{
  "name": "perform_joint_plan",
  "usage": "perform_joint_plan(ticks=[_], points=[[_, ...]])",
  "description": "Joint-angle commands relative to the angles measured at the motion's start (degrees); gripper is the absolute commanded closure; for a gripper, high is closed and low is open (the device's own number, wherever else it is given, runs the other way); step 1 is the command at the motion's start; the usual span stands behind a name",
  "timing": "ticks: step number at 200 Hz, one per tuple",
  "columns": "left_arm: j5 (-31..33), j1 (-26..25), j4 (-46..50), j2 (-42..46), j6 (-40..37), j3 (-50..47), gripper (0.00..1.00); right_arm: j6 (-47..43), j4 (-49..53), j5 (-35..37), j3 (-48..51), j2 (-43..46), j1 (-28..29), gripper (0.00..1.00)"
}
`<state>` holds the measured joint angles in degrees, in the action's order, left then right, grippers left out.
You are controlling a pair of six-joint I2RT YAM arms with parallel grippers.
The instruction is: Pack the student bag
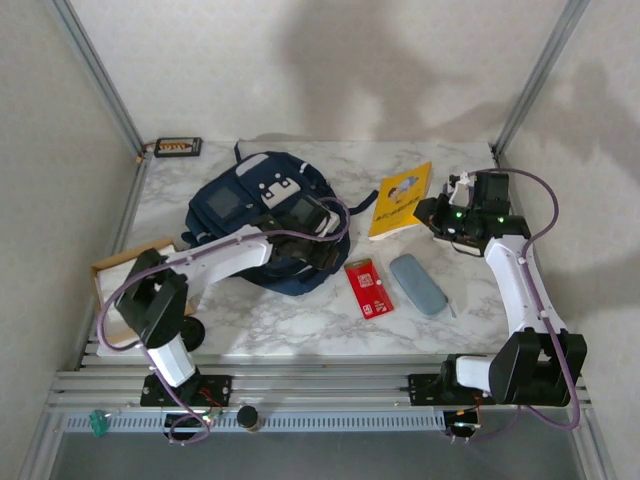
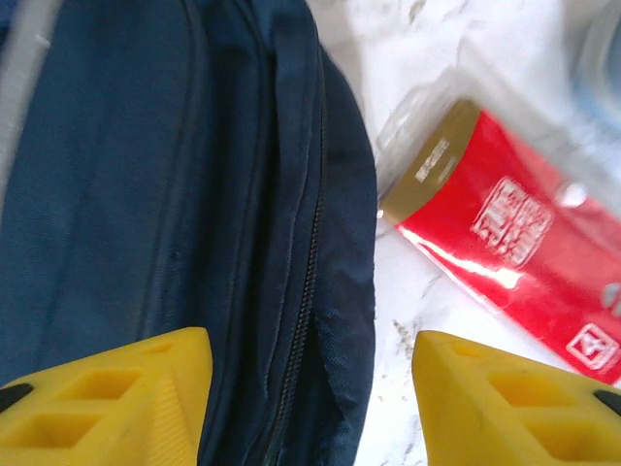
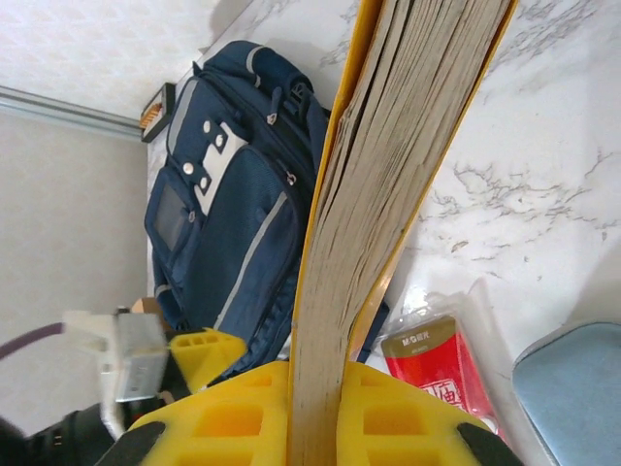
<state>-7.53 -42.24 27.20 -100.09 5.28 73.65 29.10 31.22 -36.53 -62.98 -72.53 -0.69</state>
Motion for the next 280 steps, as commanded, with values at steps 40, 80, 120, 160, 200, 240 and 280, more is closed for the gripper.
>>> perform_joint_plan(ticks=[40,80,120,160,200,240,280], points=[[4.21,-0.13,0.51,-7.44,-4.17,4.66,0.52,-2.17,-2.05,-1.15,-0.11,0.78,-0.61,1.0],[6.79,0.14,0.72,-9.64,-5.23,6.46,0.73,-2.47,-1.79,-1.51,0.32,0.86,-0.71,1.0],[6.66,0.39,0.83,-5.23,-5.63,8.03,0.95,-3.12,-1.56,-4.25,0.58,1.05,-0.55,1.0],[11.01,0.86,3.26,-0.04,-6.23,11.41,1.0,-3.0,-1.68,-9.66,1.57,1.85,0.18,1.0],[17.86,1.1,6.15,4.47,-6.9,17.77,1.0,-1.23,-3.28,-15.01,3.66,3.43,3.68,1.0],[20.55,2.05,7.18,6.43,-8.47,22.19,1.0,6.24,-13.54,-15.48,7.97,2.68,12.17,1.0],[19.88,2.29,6.92,8.04,-8.38,22.93,1.0,14.44,-32.5,-16.17,8.8,-4.19,23.18,1.0]])
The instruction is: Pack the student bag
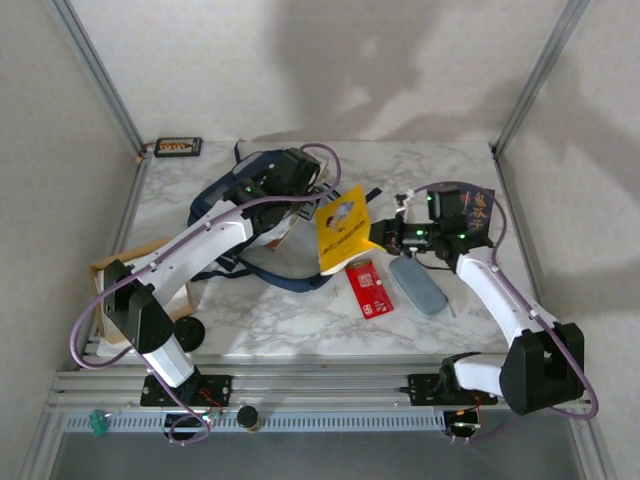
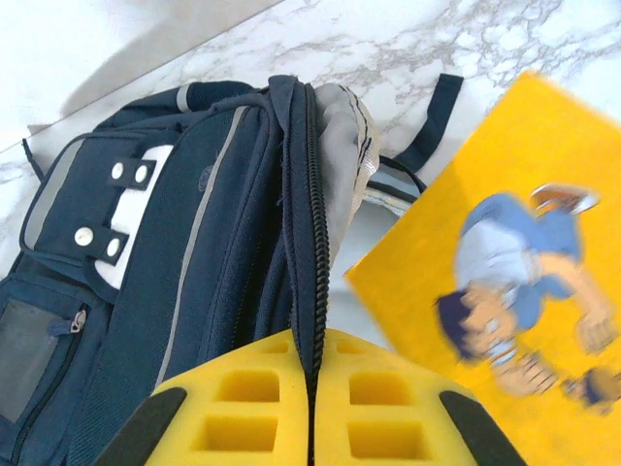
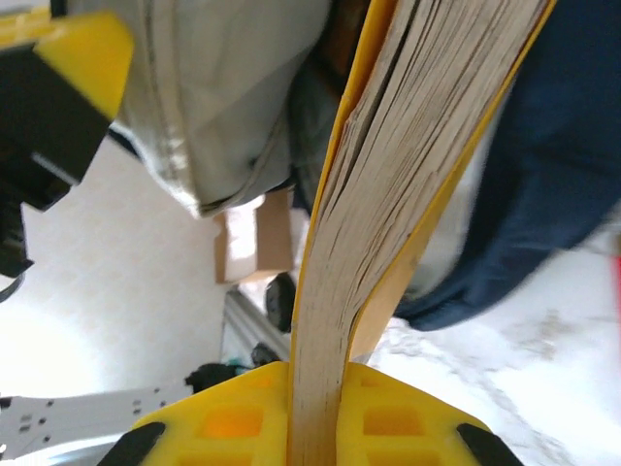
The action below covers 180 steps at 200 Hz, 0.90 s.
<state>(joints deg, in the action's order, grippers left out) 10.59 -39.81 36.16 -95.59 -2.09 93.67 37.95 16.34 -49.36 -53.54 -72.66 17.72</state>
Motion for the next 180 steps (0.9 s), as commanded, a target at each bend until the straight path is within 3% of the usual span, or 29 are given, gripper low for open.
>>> perform_joint_plan(ticks=[1,32,63,111,150,180], points=[[1.78,-0.16,-2.05,3.6,-0.96,2.96,1.0,5.61,-17.9,-3.27,-0.67,-4.37,4.96,1.0],[2.28,0.09,-3.38,5.36,0.6,2.97,1.0,8.15,-30.33,-4.35,-2.92,-16.96,10.06,1.0],[1.88,0.59,-3.5,6.72,1.56,3.51,1.0,4.81,-30.92,-3.18,-11.19,-29.25,12.75,1.0],[0.31,1.18,-4.83,8.9,2.15,1.45,1.0,-1.85,-22.39,2.3,-25.69,-42.66,13.68,1.0],[0.19,2.24,-6.8,9.81,3.62,-0.73,1.0,-9.48,-10.95,11.19,-38.57,-51.77,13.66,0.75],[0.49,3.2,-7.11,9.81,4.63,-0.97,1.0,-11.89,-5.02,17.73,-38.71,-48.72,13.66,0.52]])
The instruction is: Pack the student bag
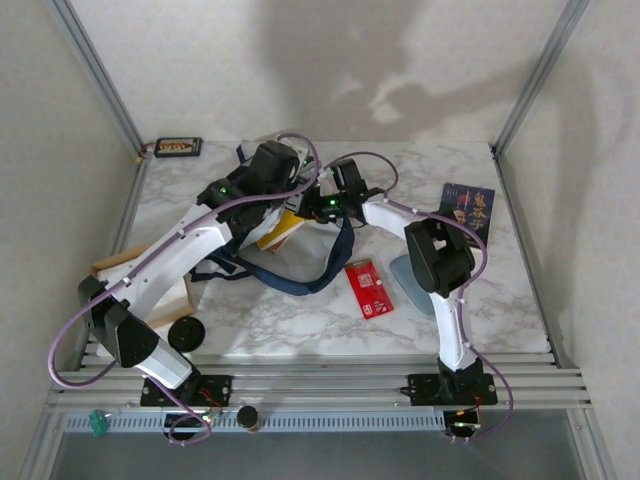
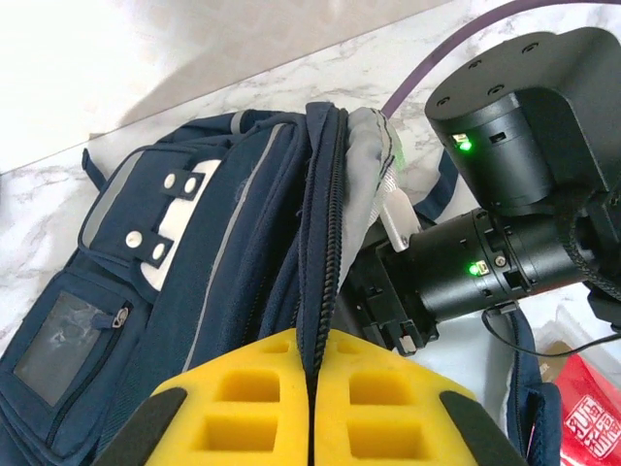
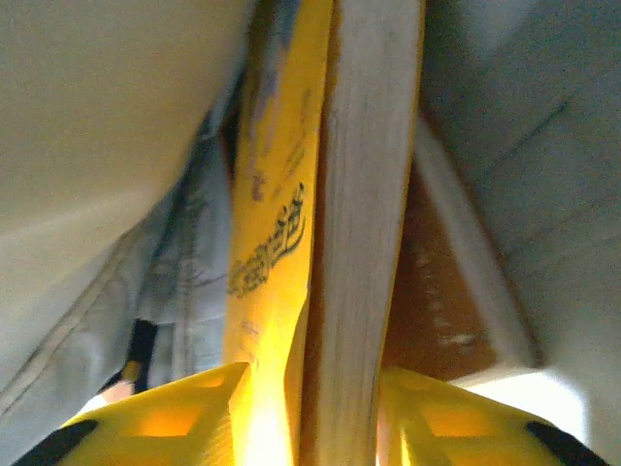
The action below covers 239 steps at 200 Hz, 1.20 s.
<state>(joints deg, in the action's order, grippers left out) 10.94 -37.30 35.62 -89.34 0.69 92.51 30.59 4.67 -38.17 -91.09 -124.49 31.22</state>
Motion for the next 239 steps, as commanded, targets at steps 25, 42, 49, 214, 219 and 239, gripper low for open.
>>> perform_joint_plan(ticks=[25,42,49,214,219,239], points=[[-0.39,1.48,-8.01,3.94,2.64,-0.96,1.0,-4.18,9.22,11.57,4.2,8.58,0.2,0.41],[-2.03,1.62,-8.79,3.74,2.98,-1.23,1.0,-0.5,8.42,13.5,8.96,11.92,0.78,0.41],[-2.34,1.62,-9.07,3.68,3.17,-1.27,1.0,0.81,8.35,14.43,10.31,12.99,1.79,0.4],[-4.04,1.62,-10.71,3.72,6.87,-6.03,1.0,2.36,-6.25,22.12,17.83,16.52,5.72,0.68],[-4.6,1.61,-10.84,3.52,7.05,-6.6,1.0,2.38,-6.66,21.16,19.99,18.83,5.07,0.66],[-7.88,1.44,-11.85,2.22,8.2,-9.27,1.0,2.15,-3.75,22.23,26.05,27.95,2.76,0.61]])
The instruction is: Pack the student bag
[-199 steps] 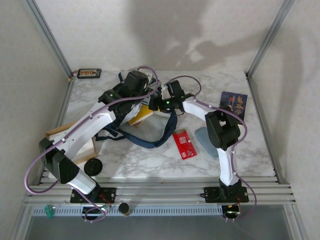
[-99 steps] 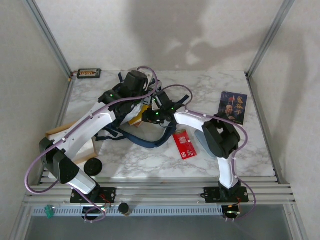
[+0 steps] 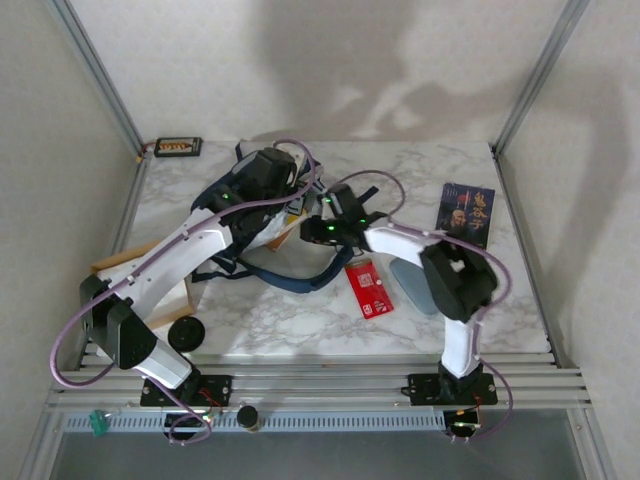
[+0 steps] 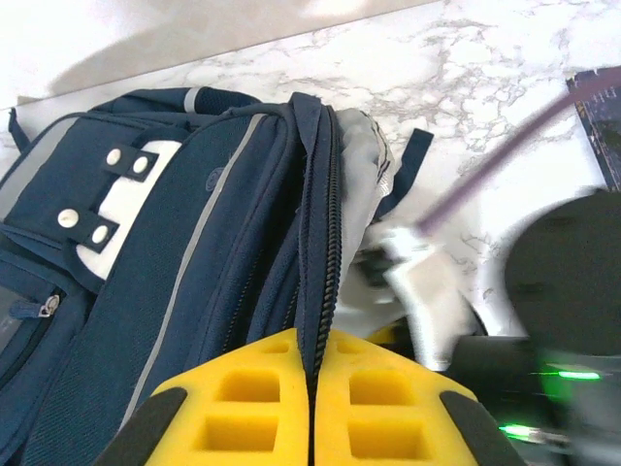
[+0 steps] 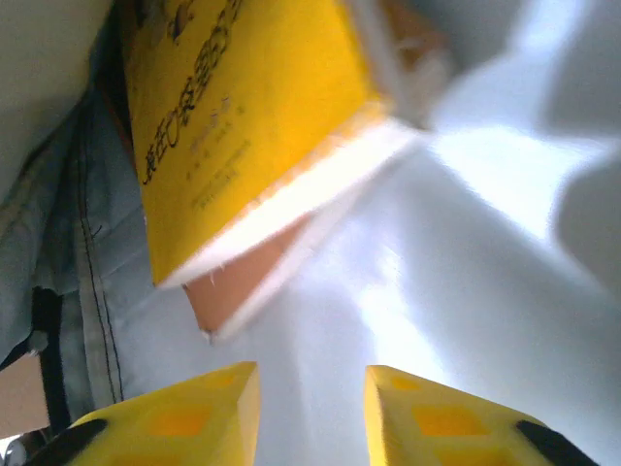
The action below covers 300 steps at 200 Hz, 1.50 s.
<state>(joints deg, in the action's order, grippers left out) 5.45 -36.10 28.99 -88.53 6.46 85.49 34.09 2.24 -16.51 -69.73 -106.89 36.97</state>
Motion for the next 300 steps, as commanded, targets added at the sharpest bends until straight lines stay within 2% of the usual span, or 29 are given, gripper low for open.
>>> perform_joint_plan(ticks=[1,20,50,65,87,96,108,127,152,166,187,233,270,300], points=[[-2.47,0.24,-5.34,1.33,2.51,-2.43,1.0,-1.37,-1.13,0.72,4.83,10.81,-3.1,0.61],[-3.45,-0.19,-6.99,-0.04,4.05,-5.91,1.0,-1.33,4.5,3.0,7.99,18.22,-6.45,0.55],[-5.86,-1.94,-9.7,-2.0,5.31,-10.9,1.0,-0.42,11.76,2.83,10.7,25.67,-18.22,0.5],[-8.15,-3.74,-10.28,-3.61,5.07,-12.16,1.0,-0.55,13.91,3.42,10.77,27.12,-24.42,0.46],[-6.65,-5.79,-10.08,-5.62,5.6,-13.52,1.0,-1.2,16.27,5.73,9.29,26.12,-33.07,0.39],[-6.53,-6.23,-9.99,-5.99,6.58,-13.69,1.0,-1.35,16.26,5.59,9.07,25.2,-36.83,0.33],[-7.19,-7.02,-9.13,-6.5,7.12,-13.31,0.93,-1.71,16.26,5.98,8.46,23.85,-40.27,0.27],[-8.32,-8.27,-8.75,-5.99,6.03,-12.94,0.73,-2.34,16.39,8.02,7.7,21.28,-45.13,0.19],[-11.33,-8.29,-11.08,-3.37,8.59,-11.74,0.51,-2.27,15.06,6.53,6.81,17.27,-51.11,0.15],[-13.72,-8.53,-14.76,-1.73,12.38,-12.27,0.4,-2.85,14.26,4.79,6.15,15.36,-52.88,0.13],[-16.46,-9.37,-22.25,-0.23,17.61,-14.83,0.32,-3.94,15.41,9.77,2.77,11.45,-54.19,0.09],[-14.16,-10.95,-27.97,-3.85,24.08,-14.63,0.29,-6.27,19.02,13.01,-7.6,-0.46,-55.25,0.03],[-13.9,-11.78,-31.53,-7.21,26.27,-14.57,0.29,-8.31,23.19,14.68,-15.77,-8.84,-55.3,0.01],[-12.15,-11.89,-33.44,-8.95,28.26,-14.83,0.29,-10.1,24.56,11.96,-20.89,-14.68,-55.21,0.01]])
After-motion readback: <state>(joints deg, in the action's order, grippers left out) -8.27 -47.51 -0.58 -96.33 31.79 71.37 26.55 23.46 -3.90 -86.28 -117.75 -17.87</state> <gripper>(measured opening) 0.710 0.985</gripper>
